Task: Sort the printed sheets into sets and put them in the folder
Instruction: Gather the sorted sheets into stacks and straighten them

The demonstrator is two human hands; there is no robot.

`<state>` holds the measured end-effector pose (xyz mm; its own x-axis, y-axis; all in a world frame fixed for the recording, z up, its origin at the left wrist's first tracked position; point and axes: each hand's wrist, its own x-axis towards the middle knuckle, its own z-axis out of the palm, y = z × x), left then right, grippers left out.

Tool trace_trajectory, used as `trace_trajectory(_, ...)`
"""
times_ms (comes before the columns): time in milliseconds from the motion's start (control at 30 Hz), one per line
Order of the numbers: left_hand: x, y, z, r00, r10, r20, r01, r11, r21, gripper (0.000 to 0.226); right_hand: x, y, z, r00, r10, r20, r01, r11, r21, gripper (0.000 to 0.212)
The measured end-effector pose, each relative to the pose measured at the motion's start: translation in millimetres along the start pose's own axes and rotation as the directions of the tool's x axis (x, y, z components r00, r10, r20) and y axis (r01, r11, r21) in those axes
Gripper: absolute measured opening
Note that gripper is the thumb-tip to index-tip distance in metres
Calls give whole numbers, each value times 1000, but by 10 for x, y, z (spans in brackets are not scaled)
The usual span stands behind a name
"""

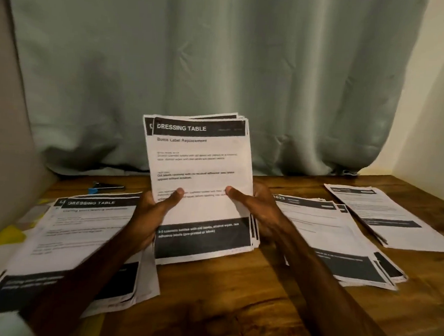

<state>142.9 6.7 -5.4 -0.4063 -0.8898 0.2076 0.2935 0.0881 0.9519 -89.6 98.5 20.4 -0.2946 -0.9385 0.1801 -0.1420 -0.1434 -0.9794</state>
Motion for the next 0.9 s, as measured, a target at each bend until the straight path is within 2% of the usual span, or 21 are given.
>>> trace_trajectory(67,27,-27,-6,1000,8,-26,-7,999,32,36,46,70,68,999,-5,-37,7,998,68,38)
trace_trajectory(200,91,-81,-12,995,3,-98,4,998,67,26,85,166,90,994,15,-106,-7,997,72,27)
trace_trajectory(367,62,-44,-18,997,34,-63,-25,990,137,31,24,131,73,991,3,-130,12,994,108,20)
trace_trajectory(467,4,73,14,995,95,-43,-85,980,181,27,-47,53,118,984,-67,-167,88,989,121,23)
trace_trajectory(633,-75,283,85,985,172,-15,-166,966,196,16,-169,-99,152,956,-191,-222,222,968,120,11)
trace_trajectory(900,-120,308,171,987,158,-27,-151,973,177,16,-233,-85,98,966,-133,-221,176,966,191,24)
